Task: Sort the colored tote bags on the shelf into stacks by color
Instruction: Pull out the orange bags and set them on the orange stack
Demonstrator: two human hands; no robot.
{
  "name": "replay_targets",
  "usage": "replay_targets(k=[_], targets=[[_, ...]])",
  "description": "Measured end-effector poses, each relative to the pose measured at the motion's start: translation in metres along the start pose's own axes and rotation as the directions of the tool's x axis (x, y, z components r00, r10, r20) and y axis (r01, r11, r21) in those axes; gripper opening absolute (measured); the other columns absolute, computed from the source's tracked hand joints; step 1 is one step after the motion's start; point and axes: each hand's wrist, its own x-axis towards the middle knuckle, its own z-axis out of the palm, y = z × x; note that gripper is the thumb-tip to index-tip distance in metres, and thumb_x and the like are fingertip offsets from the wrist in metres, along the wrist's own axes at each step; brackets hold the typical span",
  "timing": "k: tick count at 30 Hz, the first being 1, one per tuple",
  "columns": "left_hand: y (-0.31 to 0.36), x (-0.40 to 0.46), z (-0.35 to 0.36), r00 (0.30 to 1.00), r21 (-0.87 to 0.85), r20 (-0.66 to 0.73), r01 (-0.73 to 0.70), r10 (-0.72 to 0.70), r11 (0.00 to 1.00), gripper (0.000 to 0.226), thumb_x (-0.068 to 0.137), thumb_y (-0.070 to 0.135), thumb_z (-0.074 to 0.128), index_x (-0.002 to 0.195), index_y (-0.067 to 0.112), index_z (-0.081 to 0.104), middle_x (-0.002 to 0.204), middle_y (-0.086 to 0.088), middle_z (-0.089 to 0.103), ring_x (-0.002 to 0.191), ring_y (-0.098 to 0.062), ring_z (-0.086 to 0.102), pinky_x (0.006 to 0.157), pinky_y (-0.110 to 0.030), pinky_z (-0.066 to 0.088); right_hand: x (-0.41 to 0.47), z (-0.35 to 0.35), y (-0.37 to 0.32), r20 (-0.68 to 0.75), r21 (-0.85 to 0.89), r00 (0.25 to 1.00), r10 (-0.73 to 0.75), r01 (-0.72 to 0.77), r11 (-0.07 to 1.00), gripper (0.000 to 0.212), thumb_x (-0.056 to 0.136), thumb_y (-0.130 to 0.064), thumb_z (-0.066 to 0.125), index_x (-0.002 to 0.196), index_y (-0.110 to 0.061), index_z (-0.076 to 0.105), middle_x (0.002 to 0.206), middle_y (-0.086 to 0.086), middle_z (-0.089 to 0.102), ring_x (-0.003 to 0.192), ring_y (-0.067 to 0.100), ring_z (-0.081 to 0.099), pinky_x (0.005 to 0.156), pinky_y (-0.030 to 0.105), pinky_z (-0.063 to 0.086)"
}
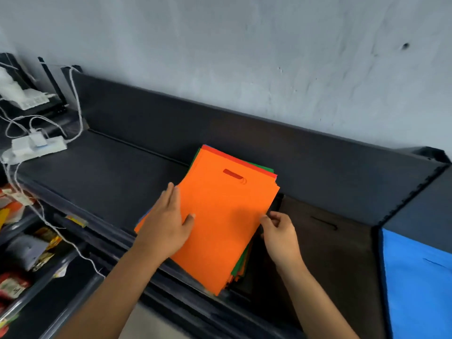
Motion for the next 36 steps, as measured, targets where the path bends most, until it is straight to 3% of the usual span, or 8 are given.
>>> replay_targets(k=[7, 11, 15, 20, 24, 29, 32, 36], targets=[[-0.027, 0.051, 0.008, 0.907, 0.161, 0.399, -0.214, 0.134, 0.964, 0.098, 0.093, 0.079, 0.02, 0.165, 0.02, -0.009, 0.171, 0.001, -0.021, 0.158, -0.02, -0.018, 0.129, -0.044, -0.004, -0.02, 0.021, -0.001, -0.126, -0.032, 0.989, 0.079, -0.083, 0.996, 0.025, 0.106, -0.044, 0.058, 0.109, -0.022, 0.069, 0.09, 0.005, 0.075, 0.076, 0.017, 0.07, 0.062, 0.027, 0.05], [-0.031, 0.053, -0.009, 0.835, 0.062, 0.491, -0.321, 0.251, 0.945, 0.093, 0.095, 0.079, 0.025, 0.167, 0.024, 0.001, 0.174, 0.004, -0.008, 0.16, -0.016, -0.006, 0.13, -0.039, 0.005, -0.033, 0.034, 0.0, -0.186, -0.008, 0.974, 0.129, -0.133, 0.991, 0.038, 0.101, -0.046, 0.065, 0.09, -0.01, 0.068, 0.075, 0.007, 0.065, 0.063, 0.02, 0.057, 0.059, 0.036, 0.044], [-0.04, 0.057, -0.03, 0.814, -0.184, 0.446, -0.324, 0.372, 0.928, 0.077, 0.1, 0.069, 0.041, 0.165, 0.033, 0.02, 0.17, 0.015, 0.019, 0.155, -0.007, 0.021, 0.125, -0.032, 0.024, -0.05, 0.032, 0.0, -0.33, 0.045, 0.932, 0.152, -0.145, 0.988, 0.038, 0.101, -0.039, 0.069, 0.088, -0.003, 0.066, 0.079, 0.019, 0.071, 0.067, 0.039, 0.068, 0.064, 0.049, 0.057], [-0.058, 0.067, -0.032, 0.83, 0.012, 0.448, -0.378, 0.333, 0.926, 0.074, 0.105, 0.059, 0.038, 0.166, 0.022, 0.017, 0.173, 0.003, 0.014, 0.156, -0.017, 0.022, 0.125, -0.036, 0.026, -0.078, 0.029, -0.008, -0.422, 0.177, 0.886, 0.194, -0.129, 0.976, 0.017, 0.103, -0.035, 0.067, 0.094, -0.02, 0.068, 0.099, 0.013, 0.077, 0.088, 0.032, 0.075, 0.074, 0.047, 0.062], [-0.058, 0.059, -0.03, 0.75, -0.063, 0.501, -0.467, 0.433, 0.882, 0.074, 0.102, 0.062, 0.042, 0.164, 0.027, 0.022, 0.17, 0.007, 0.021, 0.154, -0.014, 0.027, 0.124, -0.036, 0.029, -0.085, 0.042, -0.01, -0.351, 0.088, 0.908, 0.228, -0.211, 0.974, 0.039, 0.1, -0.042, 0.069, 0.113, -0.005, 0.071, 0.102, 0.022, 0.076, 0.095, 0.044, 0.074, 0.089, 0.063, 0.06], [-0.058, 0.063, -0.035, 0.791, -0.082, 0.462, -0.412, 0.401, 0.907, 0.07, 0.104, 0.058, 0.041, 0.162, 0.024, 0.022, 0.169, 0.003, 0.019, 0.152, -0.017, 0.029, 0.122, -0.039, 0.033, -0.089, 0.046, -0.01, -0.357, 0.093, 0.902, 0.244, -0.226, 0.97, 0.051, 0.099, -0.034, 0.069, 0.122, 0.011, 0.061, 0.116, 0.036, 0.067, 0.107, 0.057, 0.065, 0.092, 0.076, 0.052], [-0.06, 0.059, -0.038, 0.768, -0.096, 0.47, -0.445, 0.435, 0.89, 0.064, 0.105, 0.054, 0.044, 0.158, 0.022, 0.03, 0.161, 0.004, 0.034, 0.143, -0.015, 0.041, 0.117, -0.035, 0.038, -0.092, 0.046, -0.015, -0.399, 0.179, 0.876, 0.271, -0.215, 0.96, 0.033, 0.1, -0.031, 0.066, 0.113, -0.001, 0.066, 0.115, 0.033, 0.069, 0.107, 0.055, 0.068, 0.093, 0.072, 0.054], [-0.06, 0.057, -0.038, 0.762, -0.174, 0.473, -0.411, 0.442, 0.895, 0.078, 0.104, 0.055, 0.045, 0.166, 0.022, 0.009, 0.172, 0.004, 0.016, 0.155, -0.015, 0.025, 0.124, -0.036, 0.028, -0.091, 0.053, -0.02, -0.368, 0.174, 0.892, 0.264, -0.213, 0.961, 0.024, 0.098, -0.031, 0.07, 0.11, -0.011, 0.065, 0.108, 0.022, 0.074, 0.099, 0.044, 0.073, 0.094, 0.065, 0.058]])
